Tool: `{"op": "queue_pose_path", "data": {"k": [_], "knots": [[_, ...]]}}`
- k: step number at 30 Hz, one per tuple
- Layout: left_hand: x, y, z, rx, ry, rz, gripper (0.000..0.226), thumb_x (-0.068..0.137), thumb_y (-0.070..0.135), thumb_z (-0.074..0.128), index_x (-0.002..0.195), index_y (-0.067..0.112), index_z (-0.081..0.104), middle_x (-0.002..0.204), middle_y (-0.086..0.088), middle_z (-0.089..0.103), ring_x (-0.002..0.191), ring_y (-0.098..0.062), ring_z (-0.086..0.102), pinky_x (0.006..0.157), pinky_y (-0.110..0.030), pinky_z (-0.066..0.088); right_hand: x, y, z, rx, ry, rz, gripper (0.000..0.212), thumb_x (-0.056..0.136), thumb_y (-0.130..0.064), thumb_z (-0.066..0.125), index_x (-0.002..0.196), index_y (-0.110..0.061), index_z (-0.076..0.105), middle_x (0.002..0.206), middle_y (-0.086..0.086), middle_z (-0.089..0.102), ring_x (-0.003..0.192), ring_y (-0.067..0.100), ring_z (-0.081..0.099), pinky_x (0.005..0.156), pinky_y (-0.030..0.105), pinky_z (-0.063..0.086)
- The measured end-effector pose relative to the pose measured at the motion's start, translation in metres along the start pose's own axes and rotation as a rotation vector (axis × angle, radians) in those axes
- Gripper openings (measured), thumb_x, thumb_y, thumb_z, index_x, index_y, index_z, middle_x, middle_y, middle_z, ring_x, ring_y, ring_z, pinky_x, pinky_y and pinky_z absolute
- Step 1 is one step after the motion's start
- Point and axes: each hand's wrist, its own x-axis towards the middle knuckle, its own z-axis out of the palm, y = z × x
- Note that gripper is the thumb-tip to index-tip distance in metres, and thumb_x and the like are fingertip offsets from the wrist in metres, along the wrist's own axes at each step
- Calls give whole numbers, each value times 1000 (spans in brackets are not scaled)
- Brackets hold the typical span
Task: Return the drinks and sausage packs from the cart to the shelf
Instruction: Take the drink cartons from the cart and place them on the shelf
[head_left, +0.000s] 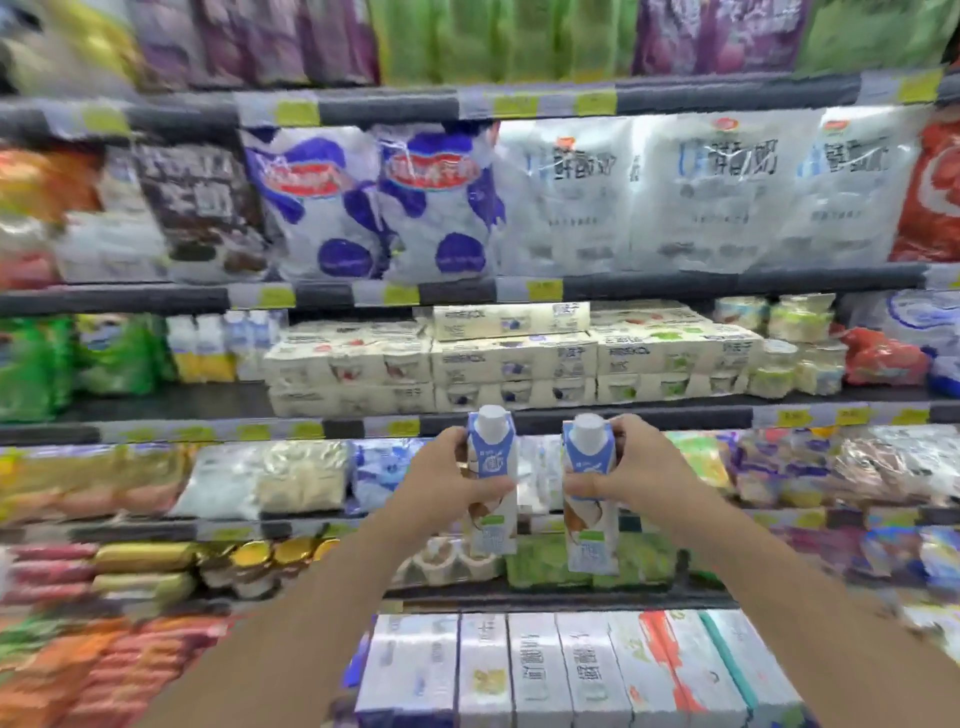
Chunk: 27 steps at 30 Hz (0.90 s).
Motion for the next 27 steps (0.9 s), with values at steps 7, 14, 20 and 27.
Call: {"op": "queue_pose_path", "data": {"k": [7,14,20,27], "knots": [[-42,-63,-213,36,258,-39,43,75,16,84,112,22,61,102,2,70,82,-13,69,58,-21,55,46,-134,198,18,-197,-129,59,64,-34,92,107,-14,56,100,-1,65,92,16,64,72,31,51],[-73,-122,-349,64,391,-108,42,73,22,85,109,23,63,100,1,71,88,-19,70,69,-35,58,70,-235,322,34,-264,-261,38,70,-25,89,98,-12,67,96,6,72,91,21,68,83,43,54],[-58,-149,-397,19,460,-135,44,73,15,85,110,19,61,96,4,70,85,-17,68,70,-35,57,106,-262,383,73,-299,-283,47,65,-30,91,97,-20,58,99,2,66,90,15,65,76,34,55],[-2,-155,-423,30,491,-141,44,74,17,84,112,20,61,101,3,70,88,-20,69,73,-38,58,170,-271,413,76,-342,-294,64,56,-41,92,105,-17,59,100,2,70,91,17,70,82,47,59]]}}
